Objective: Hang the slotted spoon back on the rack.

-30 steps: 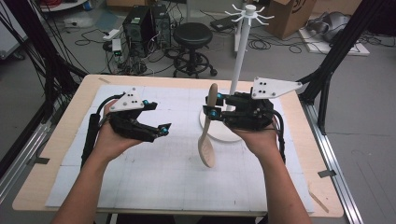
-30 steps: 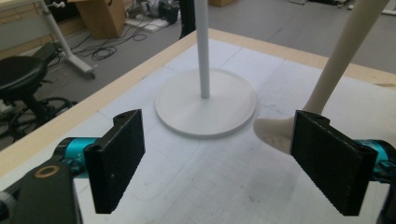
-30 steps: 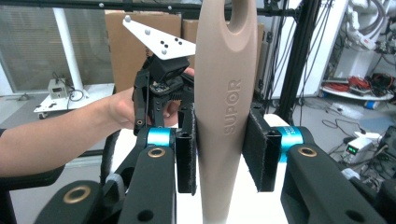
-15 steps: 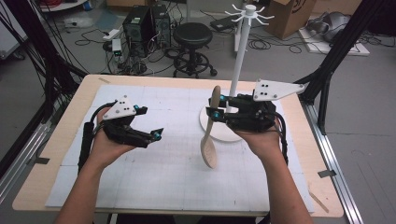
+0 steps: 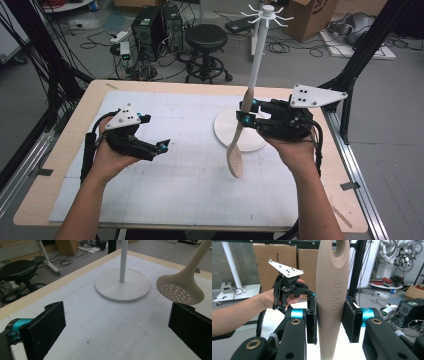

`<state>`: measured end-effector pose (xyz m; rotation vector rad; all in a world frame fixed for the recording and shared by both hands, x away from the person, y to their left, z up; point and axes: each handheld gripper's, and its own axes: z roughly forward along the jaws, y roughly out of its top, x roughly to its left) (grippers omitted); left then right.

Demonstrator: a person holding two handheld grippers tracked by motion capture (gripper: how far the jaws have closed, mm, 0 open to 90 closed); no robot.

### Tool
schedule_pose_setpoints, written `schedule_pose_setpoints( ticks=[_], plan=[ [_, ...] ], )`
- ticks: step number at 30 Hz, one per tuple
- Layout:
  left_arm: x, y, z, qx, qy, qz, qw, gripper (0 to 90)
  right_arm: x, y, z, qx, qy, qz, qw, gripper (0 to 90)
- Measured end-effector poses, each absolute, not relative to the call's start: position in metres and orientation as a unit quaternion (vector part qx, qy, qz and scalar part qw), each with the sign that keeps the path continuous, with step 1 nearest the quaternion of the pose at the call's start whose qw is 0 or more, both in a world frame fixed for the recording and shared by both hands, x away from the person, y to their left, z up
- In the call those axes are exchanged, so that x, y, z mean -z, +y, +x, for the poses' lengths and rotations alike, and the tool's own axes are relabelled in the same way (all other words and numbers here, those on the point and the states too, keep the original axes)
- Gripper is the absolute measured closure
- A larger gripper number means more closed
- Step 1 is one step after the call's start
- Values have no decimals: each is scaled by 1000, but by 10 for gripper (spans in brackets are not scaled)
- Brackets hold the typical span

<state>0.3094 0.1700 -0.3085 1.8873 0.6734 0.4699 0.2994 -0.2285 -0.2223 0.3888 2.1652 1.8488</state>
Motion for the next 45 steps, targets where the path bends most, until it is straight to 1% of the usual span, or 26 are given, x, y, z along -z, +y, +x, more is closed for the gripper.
schedule_pose_setpoints(
  ticks=[15,26,40,45],
  plan=[
    [311,164,309,-194,276,799,498,17,209,-247,312,-611,759,153,164,686],
    [313,162,308,-195,272,808,485,16,187,-263,330,-589,770,170,178,686],
    [311,165,306,-194,270,803,494,16,169,-278,348,-572,769,207,198,686],
    [310,165,304,-193,260,805,497,17,165,-282,353,-566,768,220,203,686]
  ],
)
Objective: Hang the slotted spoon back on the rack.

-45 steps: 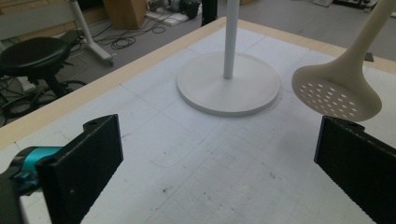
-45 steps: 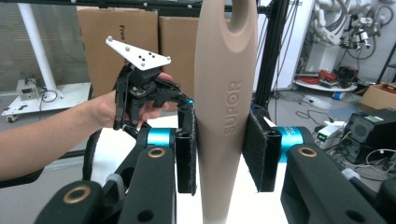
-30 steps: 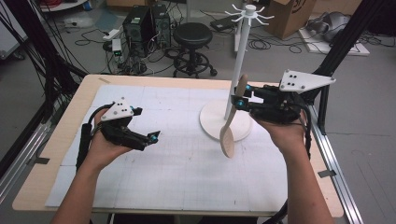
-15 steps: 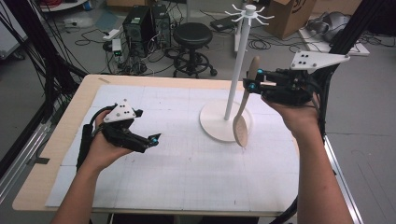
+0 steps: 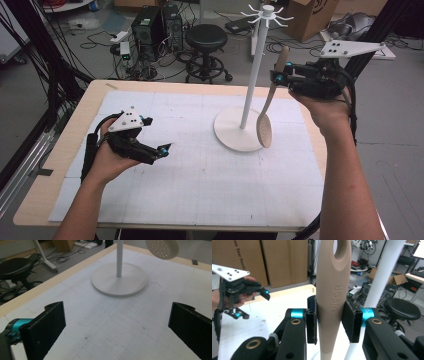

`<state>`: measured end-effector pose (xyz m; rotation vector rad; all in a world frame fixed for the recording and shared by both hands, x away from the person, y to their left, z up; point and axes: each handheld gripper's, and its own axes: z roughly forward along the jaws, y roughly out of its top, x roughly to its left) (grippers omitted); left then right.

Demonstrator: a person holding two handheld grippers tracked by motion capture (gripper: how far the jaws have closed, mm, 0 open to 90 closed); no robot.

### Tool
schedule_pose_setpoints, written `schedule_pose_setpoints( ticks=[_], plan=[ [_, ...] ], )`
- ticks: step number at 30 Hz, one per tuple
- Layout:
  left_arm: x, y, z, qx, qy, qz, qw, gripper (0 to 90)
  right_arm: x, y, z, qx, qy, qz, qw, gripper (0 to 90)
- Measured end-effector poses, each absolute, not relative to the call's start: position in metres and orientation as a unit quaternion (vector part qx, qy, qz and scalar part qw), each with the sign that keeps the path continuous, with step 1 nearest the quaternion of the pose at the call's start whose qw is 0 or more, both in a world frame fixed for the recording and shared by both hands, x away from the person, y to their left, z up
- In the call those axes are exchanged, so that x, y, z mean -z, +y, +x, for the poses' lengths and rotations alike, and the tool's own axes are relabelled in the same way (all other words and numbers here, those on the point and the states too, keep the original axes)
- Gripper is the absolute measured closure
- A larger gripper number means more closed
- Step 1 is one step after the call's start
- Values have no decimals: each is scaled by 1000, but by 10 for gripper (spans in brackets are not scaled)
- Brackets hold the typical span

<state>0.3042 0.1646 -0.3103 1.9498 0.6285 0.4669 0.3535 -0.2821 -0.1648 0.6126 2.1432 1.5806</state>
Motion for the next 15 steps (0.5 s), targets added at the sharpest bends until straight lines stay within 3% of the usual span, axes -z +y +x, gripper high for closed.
schedule_pose_setpoints(
  ticks=[15],
  plan=[
    [312,159,302,-190,244,816,489,16,155,-286,365,-547,774,238,214,686]
  ],
)
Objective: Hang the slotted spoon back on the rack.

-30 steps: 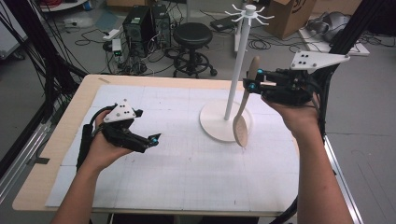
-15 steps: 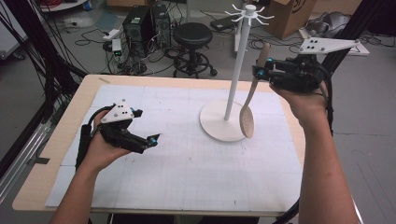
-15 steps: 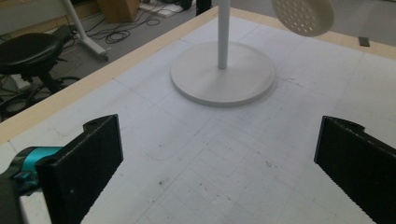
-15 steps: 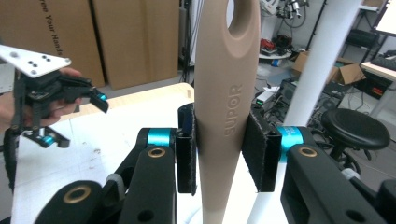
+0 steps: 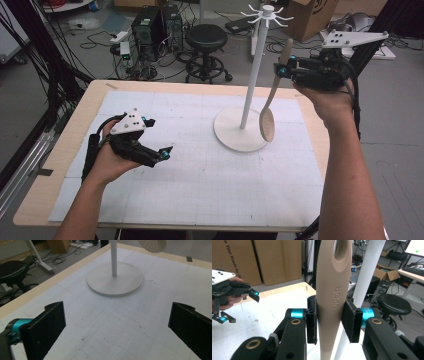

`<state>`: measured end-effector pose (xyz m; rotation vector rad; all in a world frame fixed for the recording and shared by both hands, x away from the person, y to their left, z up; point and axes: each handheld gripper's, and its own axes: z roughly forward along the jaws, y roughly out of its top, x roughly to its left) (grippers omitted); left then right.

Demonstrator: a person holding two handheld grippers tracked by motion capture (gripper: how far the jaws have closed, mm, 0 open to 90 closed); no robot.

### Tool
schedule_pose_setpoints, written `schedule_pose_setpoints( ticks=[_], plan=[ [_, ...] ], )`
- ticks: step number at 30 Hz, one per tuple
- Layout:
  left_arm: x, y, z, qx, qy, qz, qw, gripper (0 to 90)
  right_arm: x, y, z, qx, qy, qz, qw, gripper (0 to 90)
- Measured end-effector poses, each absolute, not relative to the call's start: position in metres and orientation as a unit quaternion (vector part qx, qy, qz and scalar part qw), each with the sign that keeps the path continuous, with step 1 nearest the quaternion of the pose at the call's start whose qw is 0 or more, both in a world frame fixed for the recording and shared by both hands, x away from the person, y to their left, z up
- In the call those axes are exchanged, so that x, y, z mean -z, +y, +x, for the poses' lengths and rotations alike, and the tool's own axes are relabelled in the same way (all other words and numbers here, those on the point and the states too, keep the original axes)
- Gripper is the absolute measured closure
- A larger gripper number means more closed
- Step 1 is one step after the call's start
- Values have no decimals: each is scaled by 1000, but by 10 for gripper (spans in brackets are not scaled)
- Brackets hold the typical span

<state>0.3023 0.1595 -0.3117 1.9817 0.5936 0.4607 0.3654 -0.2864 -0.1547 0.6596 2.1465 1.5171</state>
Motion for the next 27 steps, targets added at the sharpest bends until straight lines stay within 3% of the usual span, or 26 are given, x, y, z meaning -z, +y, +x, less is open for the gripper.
schedule_pose_setpoints(
  ticks=[27],
  plan=[
    [314,159,303,-186,245,819,485,16,138,-285,394,-517,772,286,236,686]
  ],
)
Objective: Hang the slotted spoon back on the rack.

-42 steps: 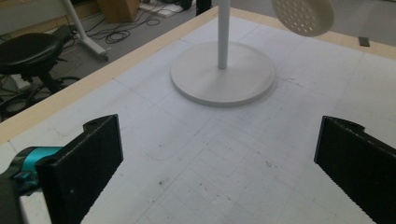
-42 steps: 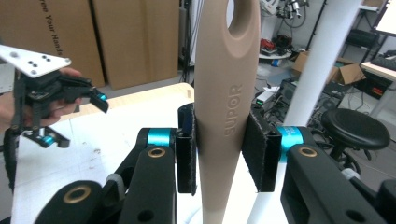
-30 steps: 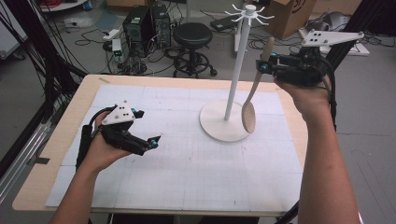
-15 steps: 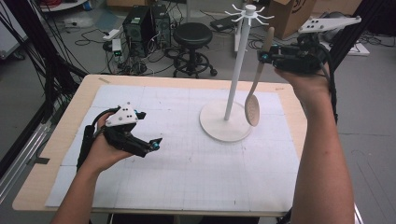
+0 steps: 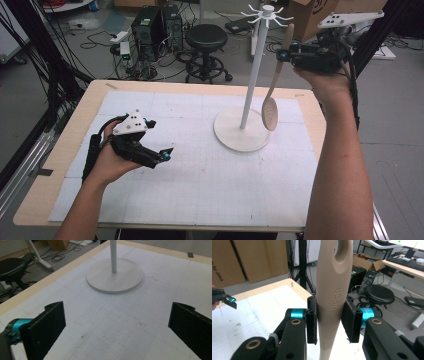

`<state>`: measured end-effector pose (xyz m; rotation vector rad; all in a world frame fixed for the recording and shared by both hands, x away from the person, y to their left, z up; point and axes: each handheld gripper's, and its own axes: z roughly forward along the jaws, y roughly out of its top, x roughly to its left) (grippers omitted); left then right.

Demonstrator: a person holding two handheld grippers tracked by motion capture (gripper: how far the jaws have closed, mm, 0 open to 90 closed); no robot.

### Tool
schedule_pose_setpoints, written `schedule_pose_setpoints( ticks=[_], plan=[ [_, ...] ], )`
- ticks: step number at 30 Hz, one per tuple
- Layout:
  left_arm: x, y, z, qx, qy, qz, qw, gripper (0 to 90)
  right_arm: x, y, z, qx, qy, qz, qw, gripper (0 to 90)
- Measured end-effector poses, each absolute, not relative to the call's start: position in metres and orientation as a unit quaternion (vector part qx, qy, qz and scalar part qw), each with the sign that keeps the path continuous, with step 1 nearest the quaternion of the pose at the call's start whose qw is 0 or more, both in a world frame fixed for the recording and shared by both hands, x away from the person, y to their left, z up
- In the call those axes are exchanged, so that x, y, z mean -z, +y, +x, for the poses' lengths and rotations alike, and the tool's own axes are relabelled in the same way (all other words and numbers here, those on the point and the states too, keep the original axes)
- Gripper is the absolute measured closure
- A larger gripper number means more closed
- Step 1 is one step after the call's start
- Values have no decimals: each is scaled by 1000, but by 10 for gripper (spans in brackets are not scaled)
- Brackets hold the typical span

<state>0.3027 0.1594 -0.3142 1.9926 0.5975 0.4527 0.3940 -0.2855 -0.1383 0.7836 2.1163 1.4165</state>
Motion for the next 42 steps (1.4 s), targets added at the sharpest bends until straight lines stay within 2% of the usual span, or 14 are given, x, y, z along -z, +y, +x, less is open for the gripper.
schedule_pose_setpoints(
  ticks=[42],
  plan=[
    [316,160,303,-182,244,822,482,16,139,-287,411,-496,765,329,247,686]
  ],
)
